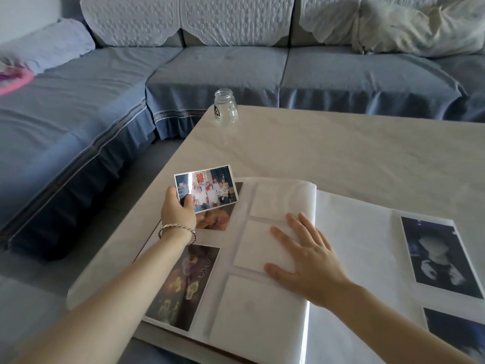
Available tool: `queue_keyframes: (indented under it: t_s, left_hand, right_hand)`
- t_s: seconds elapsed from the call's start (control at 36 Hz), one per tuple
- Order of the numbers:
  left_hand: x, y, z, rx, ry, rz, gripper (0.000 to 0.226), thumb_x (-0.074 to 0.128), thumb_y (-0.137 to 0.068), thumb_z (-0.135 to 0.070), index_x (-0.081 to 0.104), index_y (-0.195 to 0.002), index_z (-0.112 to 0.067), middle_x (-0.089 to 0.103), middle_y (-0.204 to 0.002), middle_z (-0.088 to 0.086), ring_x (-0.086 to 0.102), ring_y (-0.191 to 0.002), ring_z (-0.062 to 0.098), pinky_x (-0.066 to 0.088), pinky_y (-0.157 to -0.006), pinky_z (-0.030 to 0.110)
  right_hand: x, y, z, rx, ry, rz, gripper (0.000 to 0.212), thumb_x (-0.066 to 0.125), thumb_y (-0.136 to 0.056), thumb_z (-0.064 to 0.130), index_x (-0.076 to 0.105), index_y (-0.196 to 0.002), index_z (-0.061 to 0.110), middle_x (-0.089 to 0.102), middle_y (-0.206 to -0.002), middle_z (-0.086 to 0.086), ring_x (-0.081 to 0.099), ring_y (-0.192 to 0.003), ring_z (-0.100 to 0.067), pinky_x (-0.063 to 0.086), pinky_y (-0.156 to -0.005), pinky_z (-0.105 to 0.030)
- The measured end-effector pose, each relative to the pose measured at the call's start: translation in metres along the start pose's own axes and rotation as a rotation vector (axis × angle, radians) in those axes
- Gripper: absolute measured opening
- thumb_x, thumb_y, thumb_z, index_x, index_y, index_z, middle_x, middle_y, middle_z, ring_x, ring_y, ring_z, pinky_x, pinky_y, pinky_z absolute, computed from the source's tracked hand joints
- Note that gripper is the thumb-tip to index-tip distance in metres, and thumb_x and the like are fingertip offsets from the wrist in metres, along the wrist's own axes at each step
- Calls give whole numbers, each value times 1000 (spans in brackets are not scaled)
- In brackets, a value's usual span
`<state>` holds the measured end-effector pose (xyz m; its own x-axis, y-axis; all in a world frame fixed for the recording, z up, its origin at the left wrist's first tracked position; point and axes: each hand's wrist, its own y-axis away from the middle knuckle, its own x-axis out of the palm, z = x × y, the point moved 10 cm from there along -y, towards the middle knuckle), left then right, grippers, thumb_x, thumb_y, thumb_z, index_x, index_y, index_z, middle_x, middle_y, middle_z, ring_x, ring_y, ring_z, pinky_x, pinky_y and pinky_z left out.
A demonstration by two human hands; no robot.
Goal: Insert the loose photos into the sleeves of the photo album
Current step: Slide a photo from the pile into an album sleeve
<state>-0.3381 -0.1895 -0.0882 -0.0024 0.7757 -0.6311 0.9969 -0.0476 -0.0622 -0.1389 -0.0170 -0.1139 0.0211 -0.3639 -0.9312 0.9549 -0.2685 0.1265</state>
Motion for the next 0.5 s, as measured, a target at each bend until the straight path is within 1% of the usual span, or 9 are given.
queue_keyframes:
  t_s: [0.08, 0.11, 0.17, 0.22, 0.28, 0.36, 0.39, 0.47, 0.5]
  left_hand:
    - [0, 1, -3, 22, 21, -8, 7, 46, -97, -10, 39, -97, -8, 58, -119, 19, 58, -105, 34, 39, -63, 23]
    - [0, 1, -4, 35, 46, -5, 7, 46, -97, -10, 40, -97, -8, 58, -118, 19, 60, -103, 34, 42, -58, 23]
    - [2, 2, -5, 42, 128, 9, 6, 47, -97, -11, 41, -99, -9, 58, -120, 17, 64, -100, 34, 53, -49, 25]
    - [3, 2, -7, 42, 187, 19, 5, 47, -97, -11, 42, -100, -10, 57, -120, 16, 66, -97, 34, 57, -49, 28]
    - [7, 1, -9, 51, 202, 43, 4, 46, -97, -9, 43, -99, -9, 58, -116, 15, 67, -93, 33, 57, -51, 32]
    - [12, 1, -12, 61, 198, 92, 3, 47, -96, -8, 45, -98, -9, 59, -105, 10, 67, -88, 32, 59, -56, 43]
    - [13, 0, -12, 49, 206, 112, 3, 47, -95, -7, 46, -98, -9, 59, -105, 9, 66, -87, 32, 59, -56, 43]
    - [15, -2, -5, -84, 329, 164, 7, 47, -96, -4, 44, -101, -6, 55, -109, 11, 63, -81, 30, 56, -45, 30]
    - [16, -3, -1, -146, 382, 182, 9, 48, -95, -2, 44, -103, -5, 55, -111, 12, 63, -80, 30, 56, -44, 29]
  right_hand:
    - [0, -1, -2, 5, -3, -16, 121, -21, -41, 91, 11, -146, 43, -11, -157, 8, -31, -127, 1, -11, -111, -25]
    - [0, -1, -2, 7, -6, -19, 121, -21, -40, 91, 12, -146, 43, -11, -157, 8, -30, -127, 1, -12, -111, -25]
    - [0, -1, -1, 8, -7, -20, 121, -21, -40, 92, 12, -146, 43, -11, -157, 8, -30, -127, 1, -12, -110, -24]
    - [0, 0, 0, 8, -9, -12, 117, -10, -43, 96, 11, -146, 43, -12, -156, 8, -30, -127, 1, -12, -111, -25]
    - [0, 0, 0, 9, -7, -4, 104, 1, -53, 87, 11, -146, 43, -13, -156, 8, -30, -127, 1, -11, -111, -25]
    - [-3, 0, 1, 2, -35, -20, 98, 5, -57, 81, 14, -146, 42, -10, -157, 8, -29, -127, 2, -12, -110, -24]
    - [-3, 0, 1, 2, -36, -21, 98, 5, -57, 81, 14, -146, 42, -10, -157, 8, -29, -127, 2, -12, -110, -23]
    - [-1, 0, 1, 3, -11, -17, 98, 2, -56, 81, 11, -146, 43, -12, -156, 8, -30, -127, 2, -13, -110, -23]
    - [-1, 0, 0, 6, -10, -17, 98, 2, -56, 81, 11, -146, 43, -13, -156, 9, -30, -126, 2, -13, -110, -24]
